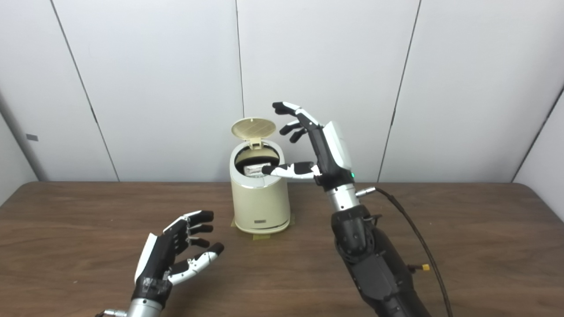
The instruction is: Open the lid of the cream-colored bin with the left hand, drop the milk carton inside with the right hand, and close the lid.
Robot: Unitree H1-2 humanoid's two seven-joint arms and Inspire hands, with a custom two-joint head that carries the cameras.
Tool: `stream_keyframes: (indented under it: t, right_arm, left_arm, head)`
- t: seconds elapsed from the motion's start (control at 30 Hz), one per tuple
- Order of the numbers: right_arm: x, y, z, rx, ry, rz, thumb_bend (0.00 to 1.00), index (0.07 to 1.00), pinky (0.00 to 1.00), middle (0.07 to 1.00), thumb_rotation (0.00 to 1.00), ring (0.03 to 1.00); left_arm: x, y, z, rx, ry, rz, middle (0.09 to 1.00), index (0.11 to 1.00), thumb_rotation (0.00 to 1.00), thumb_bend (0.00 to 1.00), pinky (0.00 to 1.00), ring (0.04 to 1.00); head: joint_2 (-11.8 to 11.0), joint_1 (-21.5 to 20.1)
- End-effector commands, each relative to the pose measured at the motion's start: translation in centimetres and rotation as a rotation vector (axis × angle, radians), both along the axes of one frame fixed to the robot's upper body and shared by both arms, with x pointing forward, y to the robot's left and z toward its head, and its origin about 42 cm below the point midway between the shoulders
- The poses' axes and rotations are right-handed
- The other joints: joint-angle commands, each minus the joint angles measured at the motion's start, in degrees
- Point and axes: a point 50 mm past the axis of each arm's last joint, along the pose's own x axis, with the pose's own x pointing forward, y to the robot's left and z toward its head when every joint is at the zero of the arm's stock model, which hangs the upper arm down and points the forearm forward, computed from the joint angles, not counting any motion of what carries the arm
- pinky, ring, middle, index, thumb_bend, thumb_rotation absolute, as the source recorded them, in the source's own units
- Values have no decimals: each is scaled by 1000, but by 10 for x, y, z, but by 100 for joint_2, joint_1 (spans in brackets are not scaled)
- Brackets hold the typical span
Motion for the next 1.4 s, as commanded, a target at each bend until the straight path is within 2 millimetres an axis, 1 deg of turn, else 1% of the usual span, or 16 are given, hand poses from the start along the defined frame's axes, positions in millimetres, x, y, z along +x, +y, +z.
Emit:
stream_keyframes:
  t: [0.0,0.1,0.2,0.23,0.3,0.33,0.4,0.47,0.53,0.57,0.7,0.77,0.87,1.07,1.23,1.37]
  right_arm:
    - [-5,-4,23,82,-92,19,796,742,383,691,37,507]
    - [-22,-11,15,170,-85,27,787,728,355,622,51,466]
    - [-40,-24,1,222,-48,33,754,742,368,606,98,463]
    - [-48,-30,-7,243,4,34,750,746,371,606,113,463]
    - [-61,-39,-19,256,101,44,768,756,428,687,202,532]
    - [-69,-44,-24,250,158,58,771,761,445,710,221,551]
    - [-82,-50,-28,243,256,89,785,803,544,791,254,680]
    - [-99,-58,-34,238,343,124,799,835,606,851,256,755]
    - [-111,-63,-40,239,394,140,814,854,635,881,272,774]
    - [-116,-65,-43,247,413,148,831,861,642,887,280,771]
    - [-130,-70,-57,291,446,152,835,879,674,896,299,791]
    - [-133,-72,-64,309,448,145,837,877,682,897,316,796]
    - [-135,-73,-72,336,451,144,839,877,685,902,332,801]
    - [-137,-76,-80,359,455,141,824,871,679,893,336,793]
    - [-136,-77,-82,361,451,134,828,866,673,887,357,798]
    - [-136,-79,-82,373,455,146,815,853,659,883,339,794]
  left_arm:
    - [9,-2,17,8,-83,-20,773,735,120,615,605,729]
    - [8,-1,16,5,-86,-22,771,735,118,613,597,721]
    - [8,1,16,2,-87,-22,771,736,112,612,593,722]
    - [8,2,16,0,-88,-21,771,736,109,611,593,723]
    - [8,4,17,2,-91,-18,772,735,105,616,595,725]
    - [7,5,18,1,-93,-17,772,735,106,618,596,726]
    - [6,8,20,1,-99,-18,780,748,110,616,601,734]
    - [5,10,24,7,-134,-24,784,776,129,615,605,739]
    - [5,12,27,7,-154,-27,792,808,162,628,611,745]
    - [5,13,30,5,-159,-29,809,841,212,664,637,758]
    - [12,16,44,46,-176,-40,867,915,319,770,694,819]
    - [20,18,56,89,-196,-57,906,945,340,805,723,859]
    - [41,20,85,143,-225,-89,979,993,334,872,759,923]
    - [87,17,150,309,-291,-126,1000,1000,276,933,807,977]
    - [118,5,182,413,-302,-91,1000,1000,291,966,819,991]
    - [139,-7,199,565,-318,-50,995,1000,356,979,823,978]
  head:
    - [3,4]
    - [-14,-3]
    - [-34,32]
    - [-39,31]
    - [-50,20]
    - [-59,18]
    - [-61,9]
    - [-68,16]
    - [-76,39]
    - [-79,50]
    - [-100,107]
    - [-120,152]
    - [-139,187]
    - [-193,151]
    - [-233,120]
    - [-257,105]
